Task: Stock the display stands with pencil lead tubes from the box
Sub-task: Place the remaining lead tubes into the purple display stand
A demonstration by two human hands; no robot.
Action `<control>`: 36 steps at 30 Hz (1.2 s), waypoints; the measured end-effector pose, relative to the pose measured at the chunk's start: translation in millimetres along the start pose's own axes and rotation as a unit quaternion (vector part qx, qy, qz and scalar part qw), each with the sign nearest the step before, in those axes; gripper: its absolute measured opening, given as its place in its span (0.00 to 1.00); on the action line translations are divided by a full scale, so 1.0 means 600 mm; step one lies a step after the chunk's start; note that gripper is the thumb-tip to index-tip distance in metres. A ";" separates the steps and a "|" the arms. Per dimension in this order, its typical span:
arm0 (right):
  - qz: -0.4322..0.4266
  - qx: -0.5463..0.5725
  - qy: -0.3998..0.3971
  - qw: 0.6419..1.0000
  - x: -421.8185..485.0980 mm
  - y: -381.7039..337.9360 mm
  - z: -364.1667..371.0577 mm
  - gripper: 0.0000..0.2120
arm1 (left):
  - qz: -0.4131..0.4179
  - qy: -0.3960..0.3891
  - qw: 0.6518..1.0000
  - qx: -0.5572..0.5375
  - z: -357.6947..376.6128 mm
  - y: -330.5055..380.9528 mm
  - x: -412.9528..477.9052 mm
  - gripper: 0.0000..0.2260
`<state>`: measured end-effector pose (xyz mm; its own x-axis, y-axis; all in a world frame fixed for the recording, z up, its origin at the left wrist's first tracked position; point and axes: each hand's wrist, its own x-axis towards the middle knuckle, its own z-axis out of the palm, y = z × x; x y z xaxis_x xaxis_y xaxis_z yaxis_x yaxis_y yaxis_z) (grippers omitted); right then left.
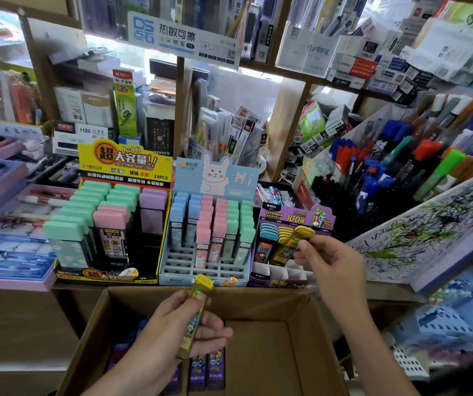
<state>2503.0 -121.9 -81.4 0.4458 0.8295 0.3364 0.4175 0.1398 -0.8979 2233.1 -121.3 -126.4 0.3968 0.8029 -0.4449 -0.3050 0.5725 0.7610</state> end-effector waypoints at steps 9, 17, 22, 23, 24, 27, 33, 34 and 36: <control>-0.035 -0.069 0.007 0.997 0.004 0.008 0.005 0.10 | -0.005 0.003 1.000 0.001 0.003 0.002 0.000 0.12; -0.027 -0.141 -0.018 0.989 -0.003 0.032 0.014 0.04 | -0.008 0.008 1.000 0.002 0.007 0.005 -0.005 0.12; -0.019 -0.191 -0.039 0.981 -0.004 0.037 0.021 0.04 | -0.010 0.012 1.000 0.000 0.006 0.005 -0.004 0.12; -0.017 -0.194 -0.039 0.980 -0.004 0.037 0.021 0.05 | -0.010 0.012 1.000 -0.001 0.006 0.004 -0.003 0.12; -0.015 -0.195 -0.037 0.980 -0.004 0.037 0.022 0.05 | -0.010 0.012 1.000 -0.002 0.006 0.004 -0.003 0.11; -0.012 -0.195 -0.031 0.980 -0.004 0.037 0.021 0.04 | -0.013 0.011 1.000 0.002 0.006 0.004 -0.002 0.11; -0.008 -0.167 0.004 0.986 -0.011 0.025 0.015 0.01 | 0.014 0.029 0.999 0.006 0.007 0.002 0.002 0.10; -0.017 -0.162 0.018 0.986 -0.015 0.020 0.012 0.02 | 0.023 0.036 0.999 0.009 0.006 -0.001 0.004 0.09; -0.029 -0.151 0.037 0.987 -0.025 0.007 0.008 0.05 | 0.044 0.051 0.997 0.025 0.003 -0.006 0.008 0.08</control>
<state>2494.5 -131.2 -91.4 0.4654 0.7817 0.4151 0.6566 0.0096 -0.7542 2237.8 -119.5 -130.3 0.2788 0.8640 -0.4192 -0.2908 0.4920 0.8206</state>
